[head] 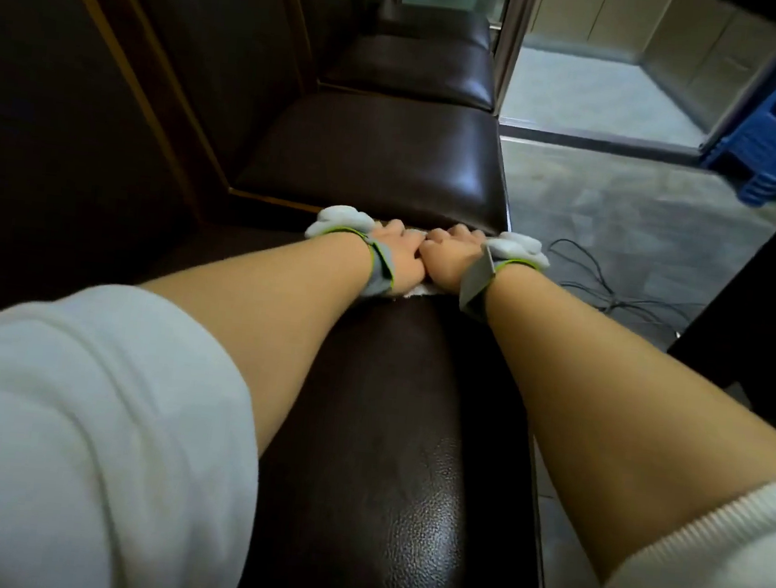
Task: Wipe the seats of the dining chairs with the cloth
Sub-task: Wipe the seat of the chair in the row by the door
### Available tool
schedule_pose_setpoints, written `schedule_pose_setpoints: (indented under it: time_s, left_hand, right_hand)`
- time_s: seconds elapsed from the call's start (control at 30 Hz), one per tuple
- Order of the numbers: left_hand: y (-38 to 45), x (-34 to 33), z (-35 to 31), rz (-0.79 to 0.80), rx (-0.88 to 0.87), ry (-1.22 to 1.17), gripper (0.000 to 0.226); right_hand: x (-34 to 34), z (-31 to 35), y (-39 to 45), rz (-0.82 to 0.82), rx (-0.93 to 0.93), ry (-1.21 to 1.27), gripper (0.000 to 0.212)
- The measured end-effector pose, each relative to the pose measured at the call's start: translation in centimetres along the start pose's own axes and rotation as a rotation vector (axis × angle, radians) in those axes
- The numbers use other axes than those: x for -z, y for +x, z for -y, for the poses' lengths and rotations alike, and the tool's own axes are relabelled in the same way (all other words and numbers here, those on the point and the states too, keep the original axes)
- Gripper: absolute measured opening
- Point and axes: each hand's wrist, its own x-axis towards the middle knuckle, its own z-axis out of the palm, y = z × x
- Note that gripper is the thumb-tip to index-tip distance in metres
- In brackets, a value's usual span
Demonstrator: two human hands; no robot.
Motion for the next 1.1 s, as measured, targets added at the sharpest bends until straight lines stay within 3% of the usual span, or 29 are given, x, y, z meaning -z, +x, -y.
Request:
schedule_pose_setpoints:
  time_s: [0.1,0.2,0.3,0.43,0.47,0.57,0.67,0.8,0.87,0.93,1.0,1.1]
  left_hand:
    - [-0.4,0.9,-0.4,-0.031,-0.015,0.142,0.07]
    - [-2.6,1.6,-1.7,-0.025,-0.066,0.28,0.067]
    - [-4.5,2.2,-1.7,0.035,-0.013,0.14,0.072]
    - [-9.6,-0.7,-1.6,0.088,0.002,-0.058,0.069]
    - [-13.8,-2.0,-2.7,0.138,-0.025,-0.055,0.069]
    - [-20.2,-4.7,-3.6,-0.028,-0.018,-0.041,0.068]
    - [-27.2,-6.9,-4.6,-0.167,-0.077,-0.018,0.069]
    - [-33.0,-9.3,-6.5,-0.152,-0.171,-0.035,0.071]
    - [-32.9,-8.7,-6.3,-0.179,-0.171,-0.081,0.066]
    - [-31.7,-7.4,-5.8,-0.178,-0.194,-0.116,0.063]
    - [-29.4,-6.3,-5.7,-0.136,-0.195,-0.115,0.074]
    - [-24.9,-6.0,-6.5,-0.153,-0.103,-0.017,0.08]
  right_hand:
    - [1.0,0.0,-0.6,-0.038,-0.025,0.03,0.044]
    - [1.8,0.9,-2.0,0.053,-0.049,0.109,0.047]
    - [2.4,1.5,-3.7,0.075,-0.032,0.087,0.054]
    - [-0.3,2.9,-9.1,-0.007,-0.098,0.324,0.056]
    - [-1.6,4.2,-13.3,0.043,-0.134,0.373,0.058]
    - [-4.3,6.9,-19.5,-0.133,-0.161,0.441,0.068]
    - [-5.3,9.5,-27.2,-0.168,-0.161,0.512,0.078]
    - [-6.3,9.7,-33.7,-0.233,-0.092,0.551,0.066]
    - [-6.4,8.1,-33.4,-0.292,-0.127,0.637,0.06]
    - [-6.1,7.1,-31.7,-0.281,-0.143,0.668,0.07]
    - [-5.7,6.7,-28.8,-0.257,-0.148,0.665,0.081]
    - [-5.1,5.9,-23.4,-0.229,-0.169,0.677,0.074]
